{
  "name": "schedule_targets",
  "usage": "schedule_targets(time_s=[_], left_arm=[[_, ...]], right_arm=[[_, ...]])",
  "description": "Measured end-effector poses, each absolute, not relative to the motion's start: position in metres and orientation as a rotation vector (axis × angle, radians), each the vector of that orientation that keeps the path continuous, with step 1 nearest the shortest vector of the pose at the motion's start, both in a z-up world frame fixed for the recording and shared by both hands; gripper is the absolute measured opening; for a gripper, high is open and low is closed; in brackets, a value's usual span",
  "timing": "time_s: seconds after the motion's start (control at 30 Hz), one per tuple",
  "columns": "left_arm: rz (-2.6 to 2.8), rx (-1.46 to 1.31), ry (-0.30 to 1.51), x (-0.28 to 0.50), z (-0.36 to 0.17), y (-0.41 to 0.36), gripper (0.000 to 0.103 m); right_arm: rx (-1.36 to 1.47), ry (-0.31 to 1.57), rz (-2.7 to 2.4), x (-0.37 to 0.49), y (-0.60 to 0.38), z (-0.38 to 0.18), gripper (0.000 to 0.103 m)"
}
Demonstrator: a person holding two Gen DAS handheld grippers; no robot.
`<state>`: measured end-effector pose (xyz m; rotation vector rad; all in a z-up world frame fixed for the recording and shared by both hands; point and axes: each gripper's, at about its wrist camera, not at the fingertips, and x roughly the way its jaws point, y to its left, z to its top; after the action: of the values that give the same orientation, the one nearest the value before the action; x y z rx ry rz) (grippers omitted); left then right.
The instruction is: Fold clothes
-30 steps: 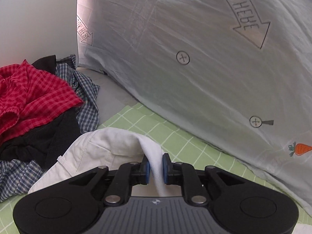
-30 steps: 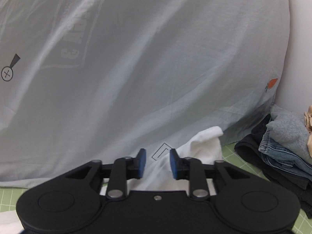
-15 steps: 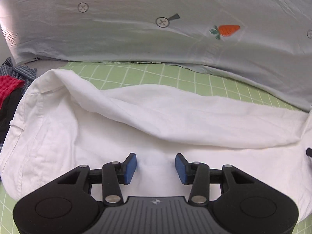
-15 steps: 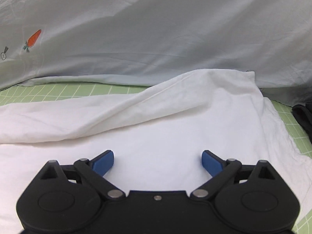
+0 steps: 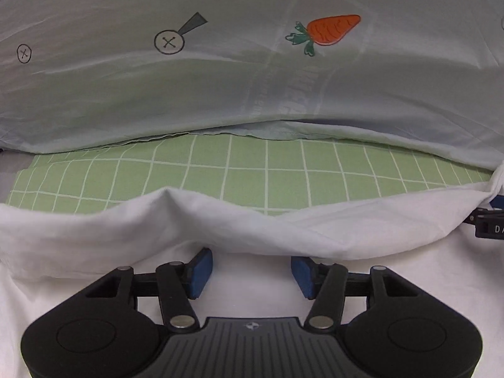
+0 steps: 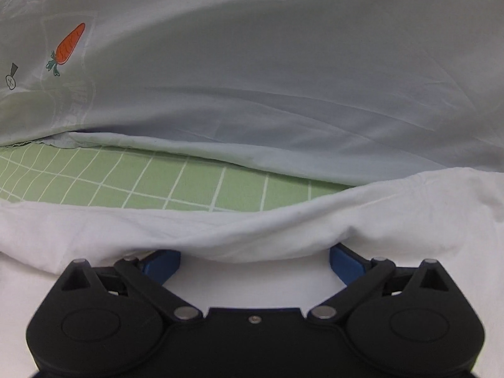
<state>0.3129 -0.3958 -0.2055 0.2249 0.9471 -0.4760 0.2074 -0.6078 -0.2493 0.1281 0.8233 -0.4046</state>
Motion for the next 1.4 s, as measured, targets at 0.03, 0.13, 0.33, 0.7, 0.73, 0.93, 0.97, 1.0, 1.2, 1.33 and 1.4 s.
schedule_targets(time_s=[0.03, 0.13, 0.33, 0.7, 0.73, 0.93, 0.97, 1.0, 1.2, 1.33, 1.4], left_arm=[[-0.449, 0.193, 0.950, 0.321, -0.207, -0.399, 0.057], [-0.389, 0.196, 0.914, 0.328, -0.199, -0.407, 0.062], [-0.435, 0.182, 0.938, 0.303, -0.191, -0.390, 0.068], [-0.407, 0.314, 0.896, 0.264, -0.198, -0.373, 0.077], [-0.403, 0.311, 0.901, 0.264, -0.198, -0.373, 0.077], [-0.376, 0.345, 0.885, 0.255, -0.200, -0.377, 0.080], [-0.369, 0.353, 0.884, 0.254, -0.199, -0.378, 0.082], [-0.364, 0.359, 0.884, 0.254, -0.199, -0.379, 0.082], [-0.339, 0.377, 0.876, 0.248, -0.199, -0.381, 0.082], [-0.335, 0.384, 0.893, 0.247, -0.196, -0.381, 0.082], [-0.345, 0.393, 0.894, 0.244, -0.193, -0.380, 0.082]], right_arm=[[0.134, 0.815, -0.405, 0.211, -0.610, -0.249, 0.103], [0.151, 0.789, -0.406, 0.223, -0.616, -0.249, 0.103], [0.228, 0.754, -0.635, 0.147, -0.644, -0.245, 0.103], [0.390, 0.667, -1.177, -0.048, -0.703, -0.238, 0.102], [0.401, 0.660, -1.203, -0.058, -0.707, -0.239, 0.098], [0.534, 0.568, -1.247, -0.092, -0.743, -0.243, 0.066], [0.537, 0.554, -1.240, -0.093, -0.748, -0.243, 0.061], [0.536, 0.542, -1.234, -0.094, -0.754, -0.242, 0.057], [0.510, 0.432, -1.189, -0.110, -0.756, -0.218, 0.026], [0.492, 0.351, -1.156, -0.124, -0.752, -0.198, 0.002], [0.482, 0.310, -1.140, -0.132, -0.749, -0.188, 0.002]])
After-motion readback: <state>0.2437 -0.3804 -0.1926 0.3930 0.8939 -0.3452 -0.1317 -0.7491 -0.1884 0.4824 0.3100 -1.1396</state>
